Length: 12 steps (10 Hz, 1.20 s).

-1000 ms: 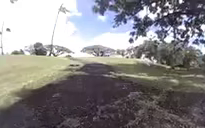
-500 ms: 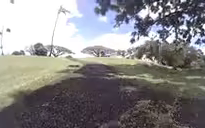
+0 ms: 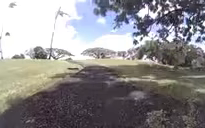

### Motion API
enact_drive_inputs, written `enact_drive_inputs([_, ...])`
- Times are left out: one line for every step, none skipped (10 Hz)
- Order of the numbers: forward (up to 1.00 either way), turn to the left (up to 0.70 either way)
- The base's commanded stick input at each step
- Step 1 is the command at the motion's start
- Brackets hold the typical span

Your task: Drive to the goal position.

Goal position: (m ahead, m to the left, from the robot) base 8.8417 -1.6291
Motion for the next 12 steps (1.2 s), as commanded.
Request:
enact_drive_inputs([0.70,0.00])
enact_drive_inputs([0.70,0.00])
enact_drive_inputs([0.70,0.00])
enact_drive_inputs([0.70,0.00])
enact_drive_inputs([0.70,0.00])
enact_drive_inputs([0.70,0.00])
enact_drive_inputs([0.70,0.00])
enact_drive_inputs([0.70,0.00])
enact_drive_inputs([0.70,0.00])
enact_drive_inputs([0.70,0.00])
enact_drive_inputs([0.70,0.00])
enact_drive_inputs([0.70,0.00])
